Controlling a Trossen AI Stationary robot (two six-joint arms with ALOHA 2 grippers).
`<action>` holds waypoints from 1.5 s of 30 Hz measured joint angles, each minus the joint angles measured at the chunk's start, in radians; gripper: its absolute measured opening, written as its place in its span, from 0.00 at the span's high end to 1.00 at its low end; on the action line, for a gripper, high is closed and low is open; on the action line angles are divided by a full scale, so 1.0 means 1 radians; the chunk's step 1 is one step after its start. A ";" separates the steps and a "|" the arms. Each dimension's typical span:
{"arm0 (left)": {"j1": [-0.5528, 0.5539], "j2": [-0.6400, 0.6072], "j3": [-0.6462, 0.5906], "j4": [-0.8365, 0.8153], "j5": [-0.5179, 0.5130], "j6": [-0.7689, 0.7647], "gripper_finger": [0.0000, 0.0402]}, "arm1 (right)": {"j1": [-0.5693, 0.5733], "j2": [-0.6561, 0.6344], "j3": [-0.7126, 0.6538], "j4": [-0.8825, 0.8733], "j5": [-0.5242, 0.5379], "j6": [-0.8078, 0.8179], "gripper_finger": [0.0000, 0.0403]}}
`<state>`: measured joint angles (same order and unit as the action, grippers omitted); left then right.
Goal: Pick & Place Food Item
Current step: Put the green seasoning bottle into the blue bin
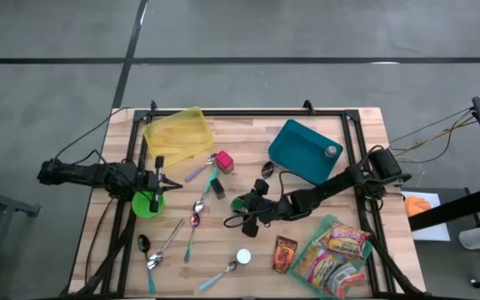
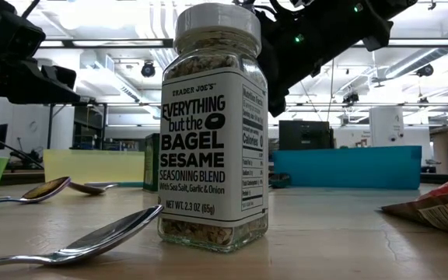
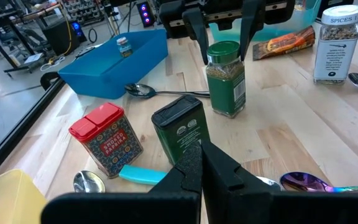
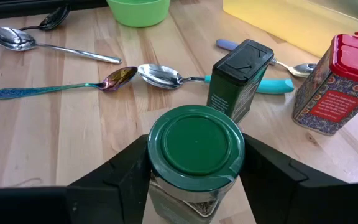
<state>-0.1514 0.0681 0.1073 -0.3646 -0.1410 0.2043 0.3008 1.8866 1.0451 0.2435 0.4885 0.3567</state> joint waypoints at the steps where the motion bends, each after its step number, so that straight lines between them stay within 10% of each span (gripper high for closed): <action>1: 0.000 0.000 0.000 0.000 0.000 0.000 1.00 | 0.000 0.000 0.000 0.000 0.000 -0.001 0.49; 45: 0.000 0.001 0.000 0.000 0.000 0.000 1.00 | 0.000 -0.148 -0.007 -0.119 0.047 -0.013 0.47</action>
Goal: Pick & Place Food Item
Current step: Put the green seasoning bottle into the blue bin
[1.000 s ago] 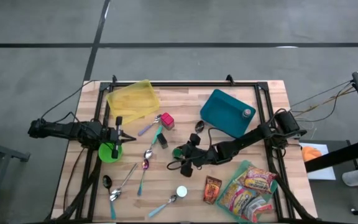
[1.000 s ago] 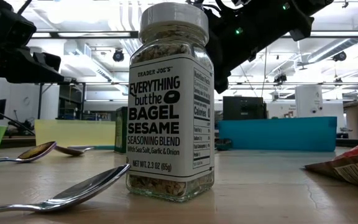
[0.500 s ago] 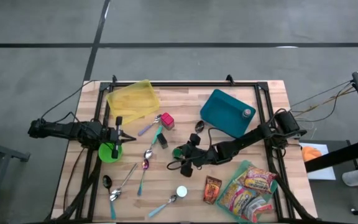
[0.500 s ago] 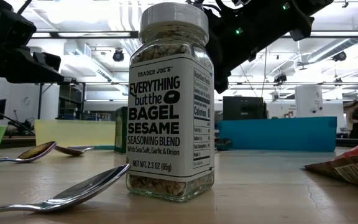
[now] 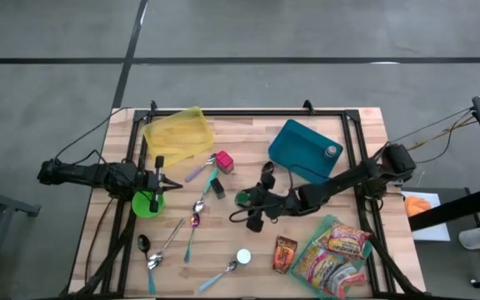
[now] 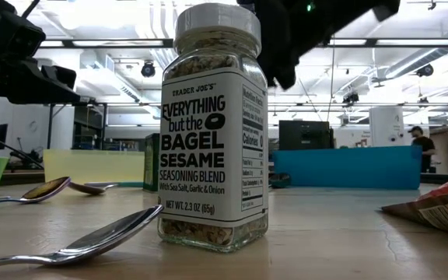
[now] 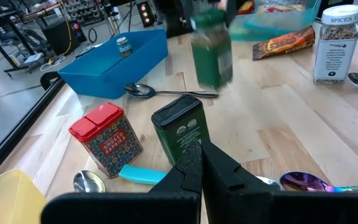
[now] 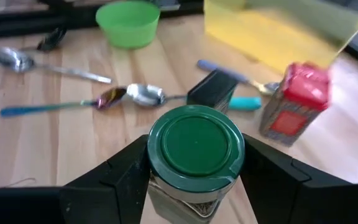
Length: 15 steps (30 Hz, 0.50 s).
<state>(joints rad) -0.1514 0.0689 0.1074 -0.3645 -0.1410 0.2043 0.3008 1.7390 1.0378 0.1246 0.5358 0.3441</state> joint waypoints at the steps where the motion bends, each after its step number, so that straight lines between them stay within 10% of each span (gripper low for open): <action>1: 0.000 0.000 0.000 0.000 0.000 0.000 1.00 | 0.000 -0.016 -0.003 -0.008 0.013 -0.001 0.47; 15: 0.000 0.000 0.000 0.000 0.000 0.000 1.00 | 0.000 -0.327 -0.179 -0.045 0.233 -0.006 0.47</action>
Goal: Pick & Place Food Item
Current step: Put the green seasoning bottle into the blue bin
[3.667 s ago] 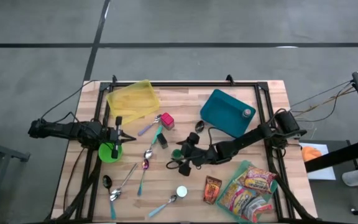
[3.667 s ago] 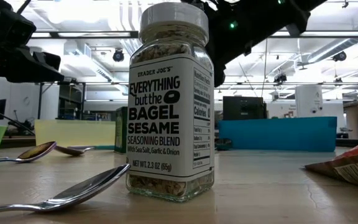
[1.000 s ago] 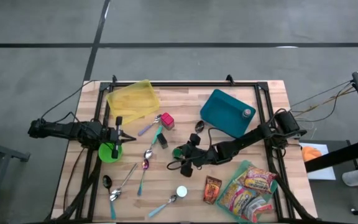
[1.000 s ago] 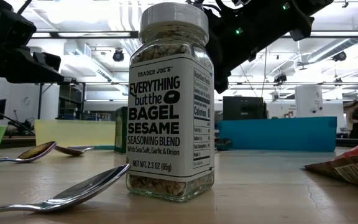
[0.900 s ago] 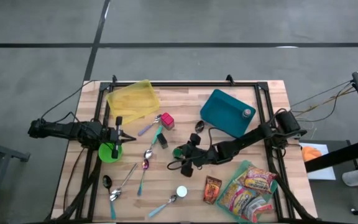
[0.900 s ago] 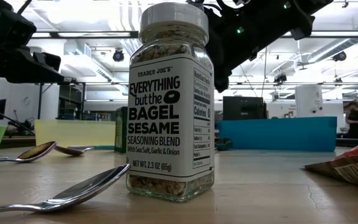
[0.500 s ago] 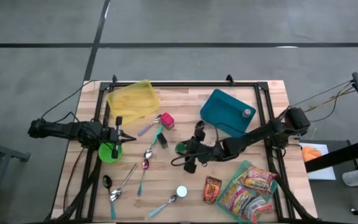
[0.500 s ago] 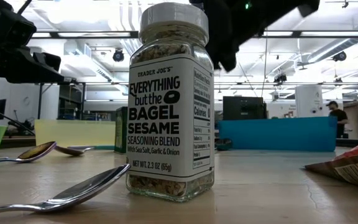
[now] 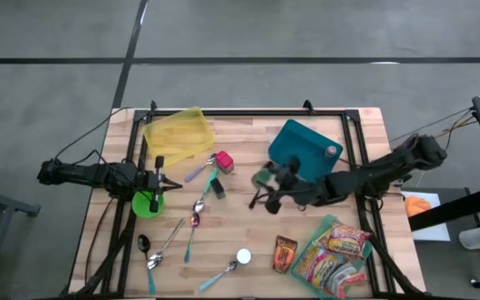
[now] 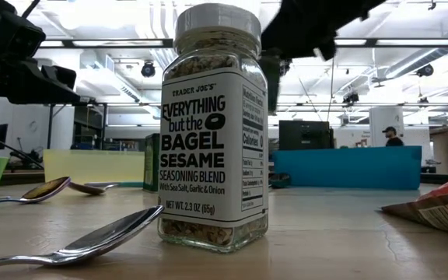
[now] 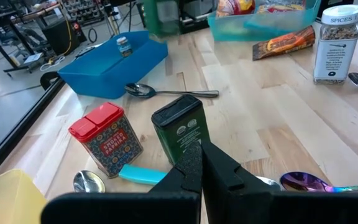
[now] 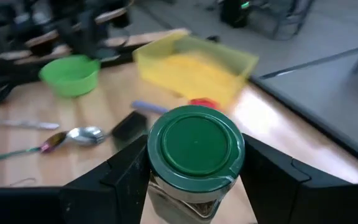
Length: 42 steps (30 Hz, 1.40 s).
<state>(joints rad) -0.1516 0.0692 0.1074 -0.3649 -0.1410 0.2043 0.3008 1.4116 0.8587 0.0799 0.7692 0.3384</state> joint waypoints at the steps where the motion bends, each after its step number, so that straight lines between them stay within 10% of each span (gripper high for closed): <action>1: 0.000 0.000 0.000 0.000 0.000 0.000 1.00 | 0.000 -0.028 -0.018 0.000 0.031 0.000 0.47; 13: 0.000 0.006 0.000 0.001 0.000 0.000 1.00 | -0.036 -0.284 -0.233 -0.001 0.286 0.030 0.47; 32: 0.000 0.006 0.000 0.001 0.000 0.000 1.00 | -0.166 -0.463 -0.278 -0.695 0.285 0.654 0.47; 42: 0.000 0.006 0.000 0.000 0.000 0.000 1.00 | -0.171 -0.460 -0.382 -0.758 0.277 0.886 0.47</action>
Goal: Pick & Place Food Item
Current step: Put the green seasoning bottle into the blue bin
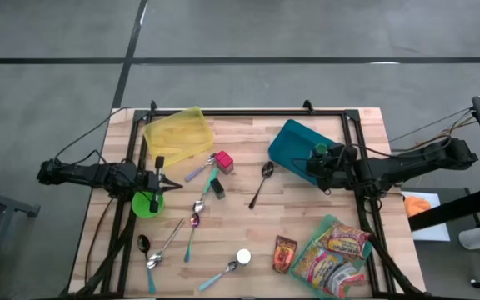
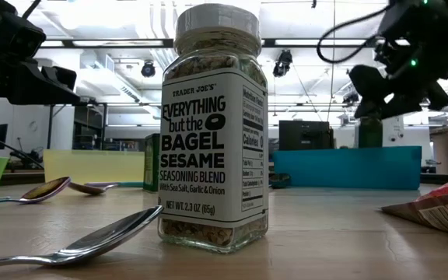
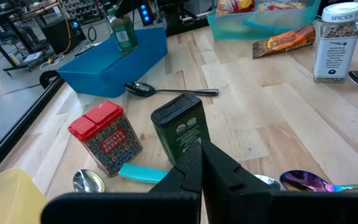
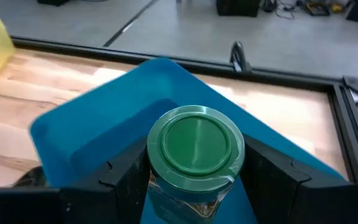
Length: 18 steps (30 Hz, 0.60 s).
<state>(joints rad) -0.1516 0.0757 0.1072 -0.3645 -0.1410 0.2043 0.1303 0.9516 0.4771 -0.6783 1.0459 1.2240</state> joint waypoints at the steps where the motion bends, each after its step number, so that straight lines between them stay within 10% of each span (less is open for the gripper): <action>1: 0.000 0.000 0.000 0.000 0.000 0.000 1.00 | 0.000 0.000 -0.009 -0.001 -0.003 0.014 0.47; 18: 0.000 0.000 0.000 0.000 0.000 0.000 1.00 | 0.000 0.014 -0.026 -0.102 -0.107 0.146 0.47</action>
<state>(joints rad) -0.1515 0.0757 0.1072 -0.3645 -0.1410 0.2043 0.1299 0.9661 0.4511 -0.7803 0.9386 1.3701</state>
